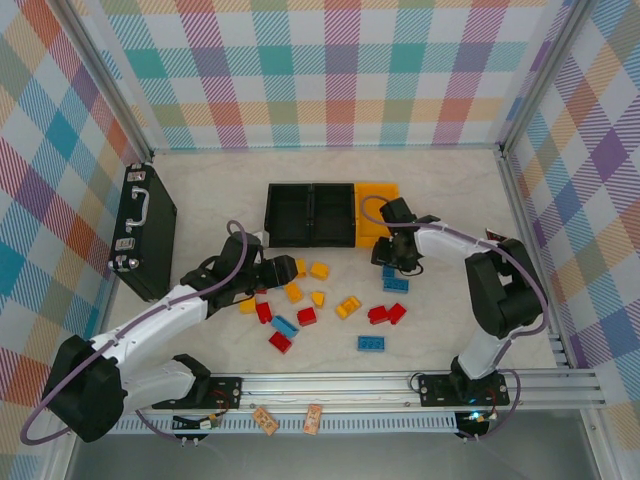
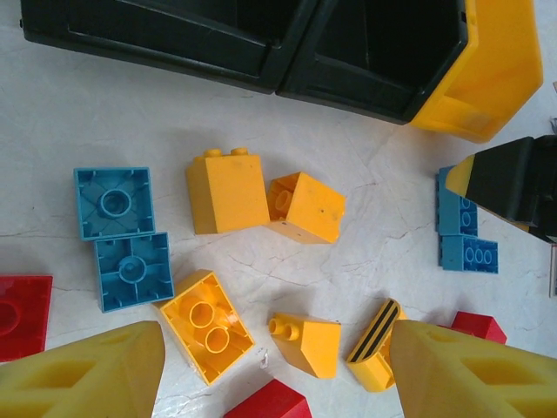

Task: Sort the legos into containers by color
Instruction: Pick up the lego from the center of the table.

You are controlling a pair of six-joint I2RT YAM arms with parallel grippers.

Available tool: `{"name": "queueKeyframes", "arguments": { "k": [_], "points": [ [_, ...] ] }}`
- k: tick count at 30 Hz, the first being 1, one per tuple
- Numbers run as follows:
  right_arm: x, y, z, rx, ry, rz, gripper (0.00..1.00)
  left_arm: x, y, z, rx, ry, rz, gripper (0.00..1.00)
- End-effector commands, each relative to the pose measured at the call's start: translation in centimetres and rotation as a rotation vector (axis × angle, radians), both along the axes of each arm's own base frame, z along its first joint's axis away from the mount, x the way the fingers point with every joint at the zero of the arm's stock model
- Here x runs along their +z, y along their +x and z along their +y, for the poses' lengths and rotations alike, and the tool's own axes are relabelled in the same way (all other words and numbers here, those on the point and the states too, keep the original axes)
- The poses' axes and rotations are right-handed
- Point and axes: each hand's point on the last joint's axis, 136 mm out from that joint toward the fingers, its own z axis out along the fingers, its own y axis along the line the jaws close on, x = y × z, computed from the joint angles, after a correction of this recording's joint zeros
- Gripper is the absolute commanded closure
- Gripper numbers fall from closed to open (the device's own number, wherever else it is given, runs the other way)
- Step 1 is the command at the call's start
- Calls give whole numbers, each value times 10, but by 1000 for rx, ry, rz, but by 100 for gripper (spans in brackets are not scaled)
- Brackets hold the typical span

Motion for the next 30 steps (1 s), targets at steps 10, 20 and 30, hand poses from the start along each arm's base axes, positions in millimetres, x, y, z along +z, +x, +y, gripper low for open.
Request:
{"name": "queueKeyframes", "arguments": {
  "k": [10,20,30],
  "points": [
    [3,1,6,37,-68,3,75,-15,-4,-3,10,8,39,31],
    [37,-10,7,54,-44,-65,83,-13,2,-11,-6,-7,36,31],
    [81,-10,5,49,-25,-126,84,4,7,-23,-28,-61,3,31]
  ]
}}
